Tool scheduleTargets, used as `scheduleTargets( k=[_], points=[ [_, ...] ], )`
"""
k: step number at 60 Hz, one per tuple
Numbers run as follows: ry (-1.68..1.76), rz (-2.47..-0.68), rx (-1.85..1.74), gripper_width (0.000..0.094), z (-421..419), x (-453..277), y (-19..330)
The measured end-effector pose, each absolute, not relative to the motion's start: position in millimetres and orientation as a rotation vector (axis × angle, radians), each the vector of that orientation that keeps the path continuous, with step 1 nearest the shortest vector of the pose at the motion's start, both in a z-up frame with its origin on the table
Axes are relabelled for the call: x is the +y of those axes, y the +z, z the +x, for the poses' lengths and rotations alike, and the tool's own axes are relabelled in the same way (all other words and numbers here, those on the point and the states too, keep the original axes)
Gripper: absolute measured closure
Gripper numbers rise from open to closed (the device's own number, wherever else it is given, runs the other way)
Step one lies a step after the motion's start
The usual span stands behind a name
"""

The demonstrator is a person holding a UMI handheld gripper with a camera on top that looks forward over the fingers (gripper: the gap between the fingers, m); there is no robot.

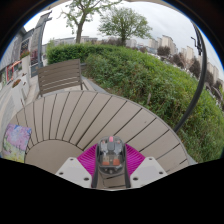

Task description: Arrange mouse

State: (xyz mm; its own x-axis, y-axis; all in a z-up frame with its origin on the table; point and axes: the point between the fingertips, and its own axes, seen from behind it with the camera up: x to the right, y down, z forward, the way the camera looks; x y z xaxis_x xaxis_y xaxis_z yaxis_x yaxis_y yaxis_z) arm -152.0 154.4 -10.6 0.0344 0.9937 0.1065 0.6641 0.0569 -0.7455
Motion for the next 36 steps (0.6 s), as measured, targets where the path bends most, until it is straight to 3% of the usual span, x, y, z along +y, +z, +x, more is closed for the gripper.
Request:
scheduleTargets(
  k=[13,18,24,36],
  points=[
    [0.862,-1.745,-1.606,0.0573,-135,63,100],
    [0.912,-1.721,-1.652,0.0573,-125,-2,117],
    [0.964,-1.721,-1.738,0.0574,-110,-89,103],
    [0.941,-1.708,-1.855,0.0570,-85,-205,30]
  ],
)
